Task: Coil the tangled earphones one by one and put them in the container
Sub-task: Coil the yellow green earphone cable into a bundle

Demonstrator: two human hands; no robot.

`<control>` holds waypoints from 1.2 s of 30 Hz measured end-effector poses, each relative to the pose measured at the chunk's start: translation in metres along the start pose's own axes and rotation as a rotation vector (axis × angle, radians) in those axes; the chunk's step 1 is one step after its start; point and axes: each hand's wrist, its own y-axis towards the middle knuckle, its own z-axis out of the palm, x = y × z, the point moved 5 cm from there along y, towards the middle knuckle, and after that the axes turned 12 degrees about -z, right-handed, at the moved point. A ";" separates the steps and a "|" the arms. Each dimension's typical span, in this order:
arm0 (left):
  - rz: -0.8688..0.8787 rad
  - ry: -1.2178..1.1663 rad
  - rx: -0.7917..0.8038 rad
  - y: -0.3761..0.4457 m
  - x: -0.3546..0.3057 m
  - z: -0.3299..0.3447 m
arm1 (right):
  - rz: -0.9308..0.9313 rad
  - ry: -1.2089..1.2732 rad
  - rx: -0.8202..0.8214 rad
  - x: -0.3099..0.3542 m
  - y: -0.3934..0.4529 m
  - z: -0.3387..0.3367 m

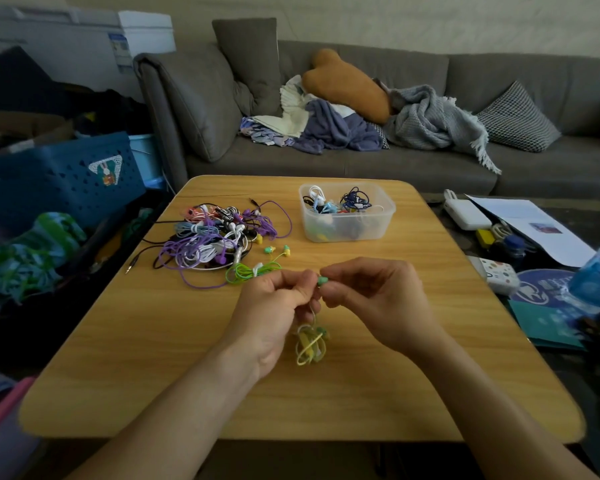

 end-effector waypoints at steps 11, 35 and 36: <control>-0.185 -0.152 0.102 0.005 -0.006 -0.007 | 0.076 -0.548 0.503 -0.016 -0.009 0.008; -0.280 0.065 0.280 0.006 0.005 0.003 | 0.046 -0.090 0.147 -0.006 -0.003 -0.006; -0.278 0.051 0.269 0.007 0.005 0.002 | 0.035 -0.095 0.157 -0.004 -0.003 -0.007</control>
